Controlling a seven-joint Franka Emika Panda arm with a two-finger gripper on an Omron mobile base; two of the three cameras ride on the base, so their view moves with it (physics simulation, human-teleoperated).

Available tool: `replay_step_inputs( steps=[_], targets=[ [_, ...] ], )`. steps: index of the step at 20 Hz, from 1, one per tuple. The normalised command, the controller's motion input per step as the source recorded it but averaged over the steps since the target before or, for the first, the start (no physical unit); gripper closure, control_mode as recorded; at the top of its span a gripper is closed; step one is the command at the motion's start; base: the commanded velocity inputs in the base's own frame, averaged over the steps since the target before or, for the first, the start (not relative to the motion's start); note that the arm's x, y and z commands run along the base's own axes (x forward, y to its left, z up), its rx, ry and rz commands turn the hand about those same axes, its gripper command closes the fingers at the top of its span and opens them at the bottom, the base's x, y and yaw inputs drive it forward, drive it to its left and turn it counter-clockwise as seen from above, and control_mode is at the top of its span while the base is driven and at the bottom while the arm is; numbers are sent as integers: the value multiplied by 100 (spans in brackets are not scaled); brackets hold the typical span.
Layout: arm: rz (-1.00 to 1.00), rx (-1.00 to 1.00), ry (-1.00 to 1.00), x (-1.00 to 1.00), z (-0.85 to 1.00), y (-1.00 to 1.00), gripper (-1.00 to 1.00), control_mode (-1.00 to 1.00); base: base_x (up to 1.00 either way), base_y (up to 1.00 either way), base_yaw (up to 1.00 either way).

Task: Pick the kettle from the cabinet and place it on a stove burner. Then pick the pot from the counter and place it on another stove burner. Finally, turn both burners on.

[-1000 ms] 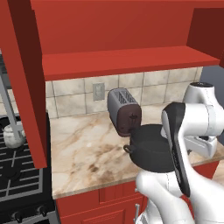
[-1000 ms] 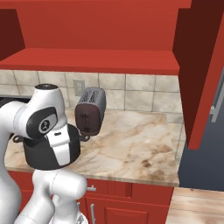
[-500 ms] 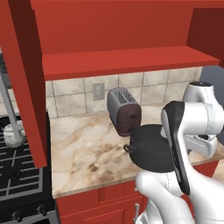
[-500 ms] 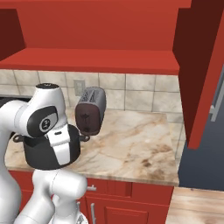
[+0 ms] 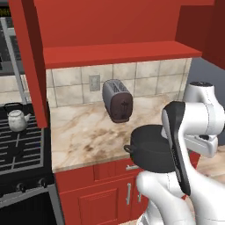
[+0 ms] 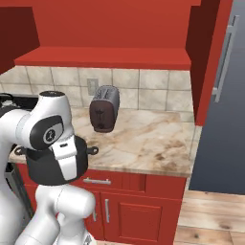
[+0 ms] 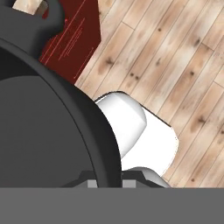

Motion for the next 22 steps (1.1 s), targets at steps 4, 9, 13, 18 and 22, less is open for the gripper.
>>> replay_step_inputs(
  steps=[4,9,13,18,22],
  targets=[
    [0,0,0,0,0,0,100,100,-66,1,0],
    [0,0,0,0,0,0,100,100,-61,7,-2],
    [0,0,0,0,0,0,100,100,-59,12,-3],
    [0,0,0,0,0,0,100,100,-57,20,-3],
    [0,0,0,0,0,0,100,100,-58,31,-5]
  ],
)
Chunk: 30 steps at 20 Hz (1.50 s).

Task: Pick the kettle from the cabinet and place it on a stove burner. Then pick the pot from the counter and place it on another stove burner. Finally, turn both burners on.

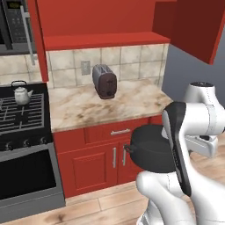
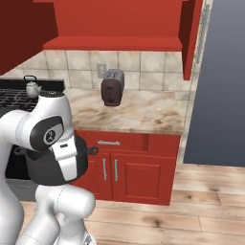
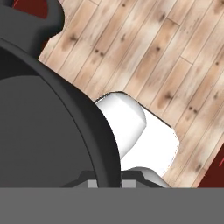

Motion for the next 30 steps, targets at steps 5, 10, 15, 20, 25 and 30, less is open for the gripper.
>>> replay_step_inputs(
  steps=[5,10,15,20,25,30],
  targets=[
    [0,0,0,0,0,0,100,100,-57,39,-6],
    [0,0,0,0,0,0,100,100,-55,46,-6],
    [0,0,0,0,0,0,100,100,-51,52,-8],
    [0,0,0,0,0,0,100,100,-45,55,-9],
    [0,0,0,0,0,0,100,100,-40,58,-9],
    [0,0,0,0,0,0,100,100,-32,59,-10]
  ],
)
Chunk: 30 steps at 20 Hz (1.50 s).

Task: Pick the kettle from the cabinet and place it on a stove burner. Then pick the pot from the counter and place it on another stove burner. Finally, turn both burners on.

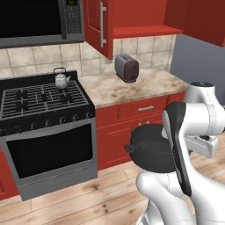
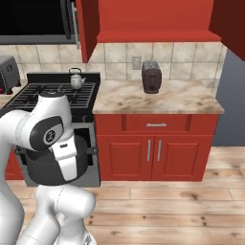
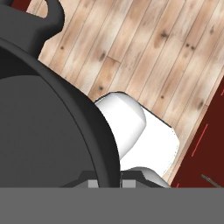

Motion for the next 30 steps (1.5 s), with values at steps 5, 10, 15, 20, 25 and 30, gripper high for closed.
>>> replay_step_inputs(
  steps=[5,10,15,20,25,30],
  targets=[
    [0,0,0,0,0,0,100,100,-10,61,-12],
    [0,0,0,0,0,0,100,100,0,64,-13],
    [0,0,0,0,0,0,100,100,0,64,-14],
    [0,0,0,0,0,0,100,100,6,64,-14],
    [0,0,0,0,0,0,100,100,26,56,-15],
    [0,0,0,0,0,0,100,100,33,50,-17]
  ],
)
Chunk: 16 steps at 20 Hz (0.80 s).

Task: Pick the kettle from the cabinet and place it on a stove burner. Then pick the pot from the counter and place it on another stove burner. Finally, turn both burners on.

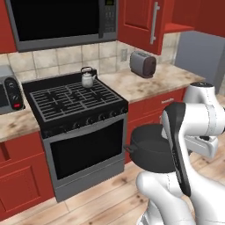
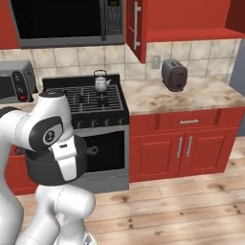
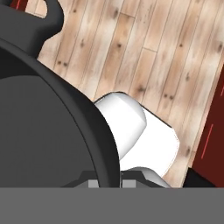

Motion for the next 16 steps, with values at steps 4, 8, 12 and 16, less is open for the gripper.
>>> replay_step_inputs(
  steps=[4,8,12,16],
  targets=[
    [0,0,0,0,0,0,100,100,32,48,-17],
    [0,0,0,0,0,0,100,100,28,50,-16],
    [0,0,0,0,0,0,100,100,25,48,-16],
    [0,0,0,0,0,0,100,100,25,43,-18]
  ],
)
